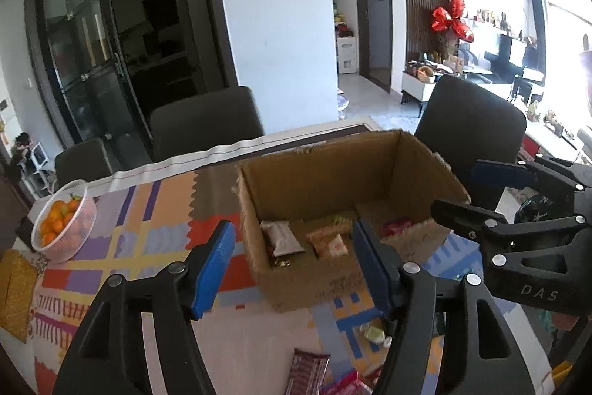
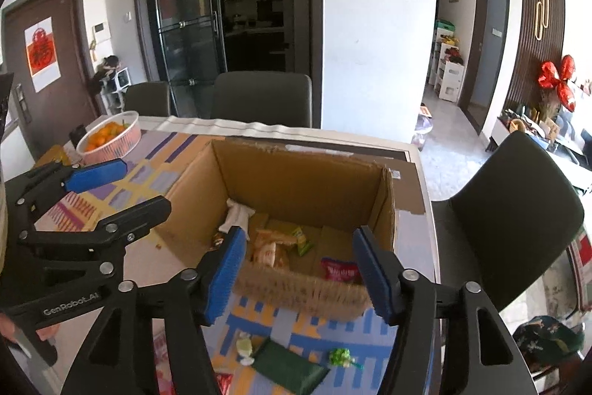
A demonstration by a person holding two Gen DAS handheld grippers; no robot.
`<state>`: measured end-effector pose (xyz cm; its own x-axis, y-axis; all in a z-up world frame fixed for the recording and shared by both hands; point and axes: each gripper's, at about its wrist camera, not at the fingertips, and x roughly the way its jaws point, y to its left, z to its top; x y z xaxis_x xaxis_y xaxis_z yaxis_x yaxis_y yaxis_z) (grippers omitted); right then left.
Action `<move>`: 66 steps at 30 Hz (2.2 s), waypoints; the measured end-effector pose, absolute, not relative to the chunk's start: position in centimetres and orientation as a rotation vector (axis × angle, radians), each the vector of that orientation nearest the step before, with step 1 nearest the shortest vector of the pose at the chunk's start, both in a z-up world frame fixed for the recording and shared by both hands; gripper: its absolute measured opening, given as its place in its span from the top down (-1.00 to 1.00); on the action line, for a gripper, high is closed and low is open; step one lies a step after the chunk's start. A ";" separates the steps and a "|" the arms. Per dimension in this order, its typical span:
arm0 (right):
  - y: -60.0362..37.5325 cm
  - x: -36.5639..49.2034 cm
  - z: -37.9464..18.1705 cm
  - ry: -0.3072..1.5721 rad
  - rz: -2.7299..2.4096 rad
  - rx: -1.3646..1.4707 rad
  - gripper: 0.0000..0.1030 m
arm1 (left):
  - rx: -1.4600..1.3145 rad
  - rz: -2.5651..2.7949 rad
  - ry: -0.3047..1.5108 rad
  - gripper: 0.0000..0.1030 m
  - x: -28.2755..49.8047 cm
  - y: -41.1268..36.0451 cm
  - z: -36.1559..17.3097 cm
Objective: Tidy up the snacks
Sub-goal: 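Open both tools to drop the lollipop and packet into the box, then grasp the striped chocolate bar with the left tool while the right tool grasps the dark green bag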
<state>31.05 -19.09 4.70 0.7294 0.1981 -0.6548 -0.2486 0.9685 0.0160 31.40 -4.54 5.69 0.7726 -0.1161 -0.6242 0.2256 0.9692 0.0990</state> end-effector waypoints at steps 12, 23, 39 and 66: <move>-17.0 27.3 2.4 0.836 0.303 -0.222 -0.24 | 0.200 -0.158 0.748 -0.34 27.1 -3.5 3.2; -15.2 26.6 -3.2 1.060 0.337 -0.325 -0.24 | 0.237 -0.134 0.904 -0.34 25.5 -2.7 -1.8; -13.9 26.7 -9.3 1.220 0.332 -0.517 -0.24 | 0.269 -0.172 1.118 -0.34 27.7 -2.3 -8.3; -15.5 32.6 -13.1 1.290 0.455 -0.429 -0.24 | 0.120 -0.240 1.237 -0.12 32.2 -2.8 -12.4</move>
<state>32.63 -15.46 -13.06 0.2140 0.0824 -0.9733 -0.5468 0.8358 -0.0495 32.19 -2.79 -12.40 0.3067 -0.1158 -0.9447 0.2459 0.9685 -0.0388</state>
